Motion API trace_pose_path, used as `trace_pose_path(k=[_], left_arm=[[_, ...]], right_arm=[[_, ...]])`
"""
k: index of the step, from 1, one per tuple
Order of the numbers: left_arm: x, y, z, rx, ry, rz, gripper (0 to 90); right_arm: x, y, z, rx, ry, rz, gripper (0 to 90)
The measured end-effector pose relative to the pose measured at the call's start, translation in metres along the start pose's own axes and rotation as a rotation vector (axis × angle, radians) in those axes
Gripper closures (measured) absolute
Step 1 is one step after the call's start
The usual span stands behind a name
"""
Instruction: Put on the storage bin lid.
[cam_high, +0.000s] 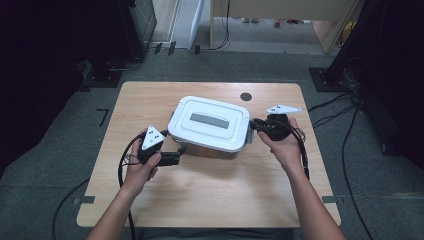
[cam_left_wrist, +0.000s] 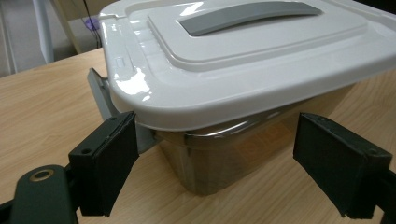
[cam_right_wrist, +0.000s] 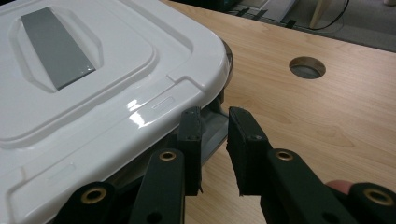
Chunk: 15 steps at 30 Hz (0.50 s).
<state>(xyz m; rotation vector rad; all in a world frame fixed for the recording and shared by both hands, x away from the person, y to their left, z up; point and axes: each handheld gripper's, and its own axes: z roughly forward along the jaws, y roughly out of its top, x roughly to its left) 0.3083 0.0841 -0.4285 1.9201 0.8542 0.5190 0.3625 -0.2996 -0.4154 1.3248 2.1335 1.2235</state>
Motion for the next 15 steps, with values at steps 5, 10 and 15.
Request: trace_pose_path(k=[5, 10, 15], left_arm=[[0.004, 0.001, -0.002, -0.023, 0.035, -0.013, 14.0], [0.016, 0.009, 0.000, -0.076, -0.019, -0.011, 14.0], [0.025, 0.015, 0.006, -0.069, -0.064, 0.029, 13.9]], right_arm=[[-0.004, 0.001, 0.000, -0.010, -0.001, 0.013, 75.7], [-0.003, 0.000, 0.000, -0.014, -0.004, 0.013, 75.9], [-0.003, 0.000, 0.002, -0.011, -0.004, 0.010, 75.9]])
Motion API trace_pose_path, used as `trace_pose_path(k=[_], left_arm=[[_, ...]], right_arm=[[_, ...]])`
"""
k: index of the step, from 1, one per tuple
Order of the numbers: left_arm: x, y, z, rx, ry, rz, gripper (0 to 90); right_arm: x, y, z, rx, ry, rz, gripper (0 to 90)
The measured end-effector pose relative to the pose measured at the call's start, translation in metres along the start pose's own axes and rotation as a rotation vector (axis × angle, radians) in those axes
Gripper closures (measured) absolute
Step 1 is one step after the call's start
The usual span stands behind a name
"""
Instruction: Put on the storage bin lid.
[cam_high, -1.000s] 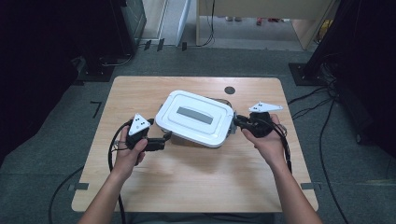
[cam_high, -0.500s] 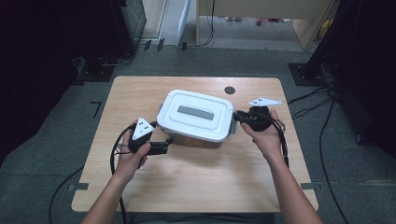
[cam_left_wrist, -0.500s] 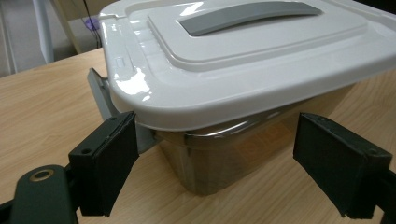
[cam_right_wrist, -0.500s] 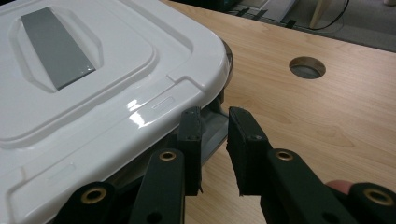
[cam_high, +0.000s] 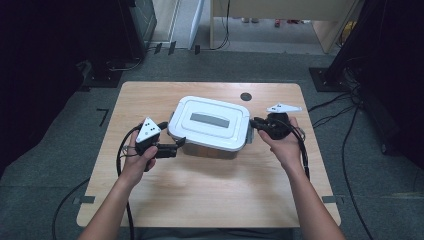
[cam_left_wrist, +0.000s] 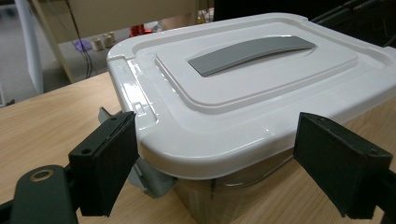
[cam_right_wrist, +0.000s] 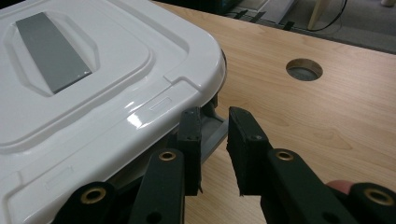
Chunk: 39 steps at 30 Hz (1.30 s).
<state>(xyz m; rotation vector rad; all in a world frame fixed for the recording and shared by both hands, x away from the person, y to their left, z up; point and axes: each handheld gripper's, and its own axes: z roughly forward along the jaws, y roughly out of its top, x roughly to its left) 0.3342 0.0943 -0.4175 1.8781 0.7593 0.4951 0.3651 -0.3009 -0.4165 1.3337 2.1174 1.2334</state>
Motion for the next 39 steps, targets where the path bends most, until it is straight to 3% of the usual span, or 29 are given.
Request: trace_pose_path(k=[7, 12, 18, 27, 30, 33, 37, 39], left_arm=[[0.010, 0.003, 0.006, 0.018, -0.055, 0.002, 13.9], [0.007, 0.000, 0.006, 0.047, -0.077, 0.008, 13.8], [-0.002, -0.005, 0.005, 0.064, -0.078, 0.036, 13.8], [-0.003, -0.010, 0.000, 0.062, -0.044, 0.018, 13.9], [-0.004, -0.011, -0.007, 0.043, -0.031, 0.012, 13.8], [-0.007, -0.014, -0.014, 0.027, -0.021, 0.005, 13.8], [-0.012, -0.021, -0.025, 0.010, 0.007, -0.006, 13.7], [-0.013, -0.025, -0.031, 0.004, 0.020, -0.021, 13.6]], right_arm=[[0.000, 0.001, -0.001, 0.006, 0.001, -0.018, 76.0], [0.002, 0.001, 0.000, 0.009, -0.004, -0.030, 76.1], [0.003, 0.001, 0.000, 0.010, -0.009, -0.036, 76.0], [0.002, -0.002, -0.003, -0.006, -0.009, -0.025, 73.2], [0.002, -0.004, -0.007, -0.020, -0.011, -0.031, 68.7], [0.003, -0.008, -0.013, -0.046, -0.019, -0.035, 57.4], [0.001, -0.011, -0.023, -0.088, -0.047, -0.036, 32.9], [0.000, -0.012, -0.029, -0.099, -0.039, -0.018, 25.0]])
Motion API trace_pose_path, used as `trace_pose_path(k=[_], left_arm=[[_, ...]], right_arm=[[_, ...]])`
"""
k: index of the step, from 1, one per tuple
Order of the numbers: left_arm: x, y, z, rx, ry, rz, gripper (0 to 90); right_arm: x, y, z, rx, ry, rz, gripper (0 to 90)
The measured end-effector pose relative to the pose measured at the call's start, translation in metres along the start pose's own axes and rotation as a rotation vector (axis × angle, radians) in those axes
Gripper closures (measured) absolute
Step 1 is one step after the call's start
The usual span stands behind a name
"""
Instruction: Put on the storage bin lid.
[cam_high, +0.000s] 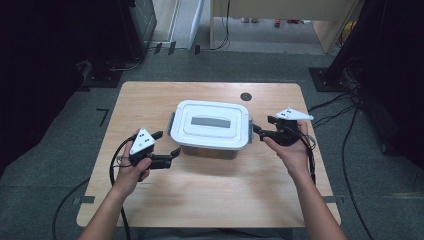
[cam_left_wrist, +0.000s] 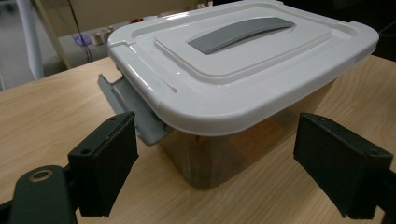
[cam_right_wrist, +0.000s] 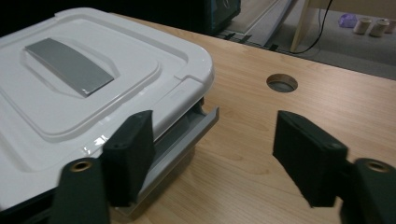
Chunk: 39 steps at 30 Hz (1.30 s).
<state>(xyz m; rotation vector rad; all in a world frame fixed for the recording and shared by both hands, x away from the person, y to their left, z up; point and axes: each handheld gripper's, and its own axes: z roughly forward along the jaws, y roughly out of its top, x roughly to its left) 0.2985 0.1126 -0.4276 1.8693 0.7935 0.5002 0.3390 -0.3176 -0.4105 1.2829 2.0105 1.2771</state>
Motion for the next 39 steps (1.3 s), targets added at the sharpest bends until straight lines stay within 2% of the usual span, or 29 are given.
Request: trace_pose_path(k=[1, 3, 5, 9, 12, 23, 25, 32, 34, 39], left_arm=[[0.000, -0.002, -0.003, -0.004, 0.010, -0.010, 12.7], [0.000, -0.008, -0.008, -0.009, 0.022, -0.031, 12.1], [0.000, -0.015, -0.013, -0.005, 0.044, -0.033, 10.5], [0.001, -0.029, -0.023, 0.005, 0.085, -0.054, 10.4], [0.005, -0.041, -0.031, 0.007, 0.120, -0.095, 10.4], [0.016, -0.076, -0.049, 0.056, 0.238, -0.148, 10.4], [0.020, -0.084, -0.050, 0.079, 0.270, -0.159, 10.4], [0.030, -0.107, -0.052, 0.164, 0.337, -0.208, 10.4], [0.032, -0.113, -0.052, 0.190, 0.357, -0.208, 10.5], [0.034, -0.119, -0.048, 0.254, 0.404, -0.212, 10.5]], right_arm=[[-0.001, -0.001, -0.003, 0.001, 0.002, -0.006, 21.6], [-0.003, -0.003, -0.009, 0.004, -0.008, -0.007, 20.6], [-0.005, -0.006, -0.015, 0.001, -0.011, -0.006, 19.3], [-0.007, -0.014, -0.025, -0.007, -0.034, 0.001, 18.7], [-0.010, -0.023, -0.031, -0.002, -0.048, 0.016, 18.4], [-0.023, -0.057, -0.049, 0.021, -0.086, 0.055, 18.7], [-0.024, -0.065, -0.052, 0.034, -0.087, 0.064, 18.7], [-0.031, -0.097, -0.061, 0.081, -0.104, 0.097, 19.3], [-0.034, -0.106, -0.063, 0.094, -0.111, 0.114, 19.6], [-0.039, -0.127, -0.068, 0.137, -0.155, 0.115, 19.9]])
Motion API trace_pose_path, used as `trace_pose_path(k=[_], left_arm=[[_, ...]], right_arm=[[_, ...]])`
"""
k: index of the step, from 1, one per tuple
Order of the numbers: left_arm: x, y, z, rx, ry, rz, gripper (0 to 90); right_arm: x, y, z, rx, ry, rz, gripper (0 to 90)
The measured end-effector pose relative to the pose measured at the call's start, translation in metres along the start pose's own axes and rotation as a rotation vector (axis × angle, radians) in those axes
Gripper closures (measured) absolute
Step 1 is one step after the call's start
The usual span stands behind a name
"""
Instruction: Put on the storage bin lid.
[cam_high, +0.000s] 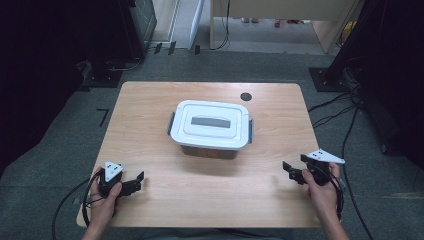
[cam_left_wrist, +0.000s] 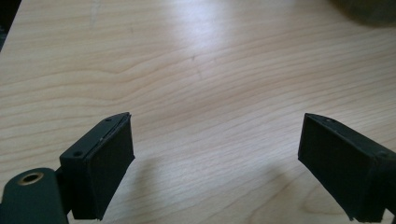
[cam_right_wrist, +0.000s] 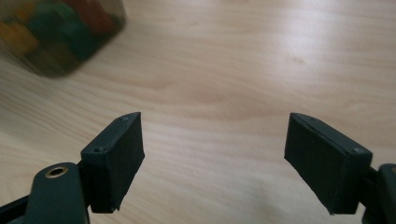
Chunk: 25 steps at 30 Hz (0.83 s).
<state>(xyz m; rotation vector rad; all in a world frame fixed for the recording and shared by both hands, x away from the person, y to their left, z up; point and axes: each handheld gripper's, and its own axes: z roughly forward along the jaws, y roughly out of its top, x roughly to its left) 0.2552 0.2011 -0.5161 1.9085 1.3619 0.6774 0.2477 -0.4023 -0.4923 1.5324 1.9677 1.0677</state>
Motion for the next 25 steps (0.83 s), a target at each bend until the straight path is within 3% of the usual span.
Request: trace_pose_path(k=[3, 6, 11, 25], left_arm=[[-0.001, 0.000, 0.001, 0.014, 0.013, 0.005, 10.5], [-0.002, 0.001, 0.005, 0.062, 0.036, 0.009, 11.0], [0.002, 0.001, 0.005, 0.077, 0.009, -0.037, 11.2], [0.002, 0.001, 0.006, 0.079, 0.005, -0.032, 10.5]], right_arm=[[-0.004, -0.014, 0.001, 0.033, -0.010, 0.018, 19.4], [-0.005, -0.025, 0.003, 0.062, -0.025, 0.016, 18.8], [-0.004, -0.034, 0.006, 0.094, -0.102, -0.042, 15.8], [-0.005, -0.036, 0.007, 0.080, -0.094, -0.045, 12.7]])
